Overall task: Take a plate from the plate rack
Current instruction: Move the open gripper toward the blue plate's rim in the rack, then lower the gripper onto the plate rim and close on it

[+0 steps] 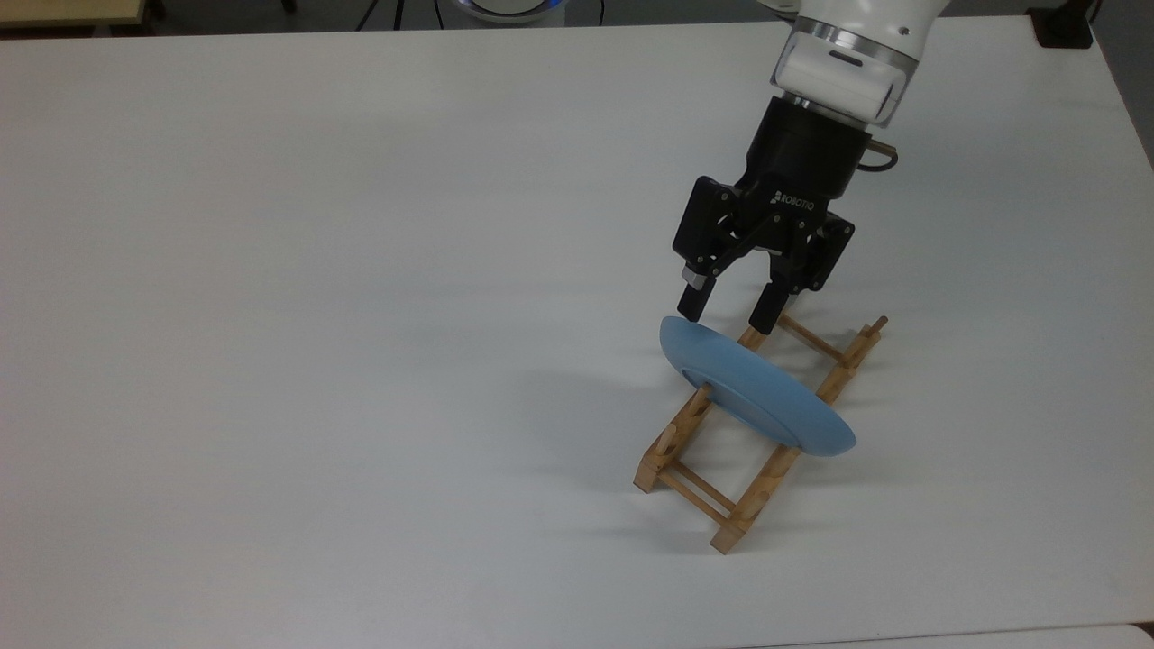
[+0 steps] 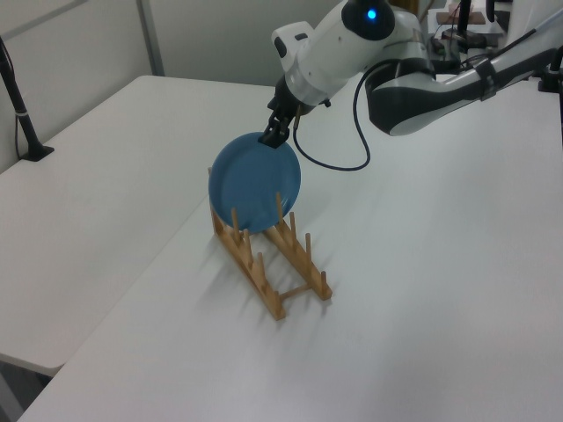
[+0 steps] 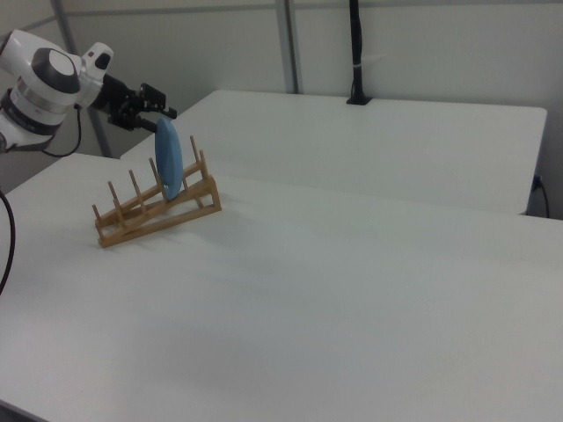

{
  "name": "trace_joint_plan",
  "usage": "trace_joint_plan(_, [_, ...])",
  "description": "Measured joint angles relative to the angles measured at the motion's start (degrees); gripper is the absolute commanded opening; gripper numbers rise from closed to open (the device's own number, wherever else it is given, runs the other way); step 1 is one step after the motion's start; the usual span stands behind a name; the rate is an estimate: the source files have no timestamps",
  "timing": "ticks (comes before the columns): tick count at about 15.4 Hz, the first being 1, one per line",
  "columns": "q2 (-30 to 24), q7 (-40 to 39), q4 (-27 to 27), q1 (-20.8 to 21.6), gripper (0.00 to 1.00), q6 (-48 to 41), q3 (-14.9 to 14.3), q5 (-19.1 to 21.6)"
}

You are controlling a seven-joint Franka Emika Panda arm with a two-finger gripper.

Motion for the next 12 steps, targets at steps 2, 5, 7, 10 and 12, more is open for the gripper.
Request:
trace_joint_plan(2, [0.73,0.43,1.25,0.13,0.71,0.0,-0.27,-1.15])
trace_joint_plan(5, [1.63,0.67,2.19,0.32,0.7,0.0,-0.34,-2.35])
trace_joint_plan(7, [2.81,1.45,2.53,0.38,0.68,0.0,-0.35,-3.75])
trace_joint_plan(10, [4.95,3.81,3.22,0.6,0.55,0.0,-0.35,-6.57])
trace_joint_plan(12, [5.61,4.31,3.7,0.9,0.31,0.01,-0.35,-7.38])
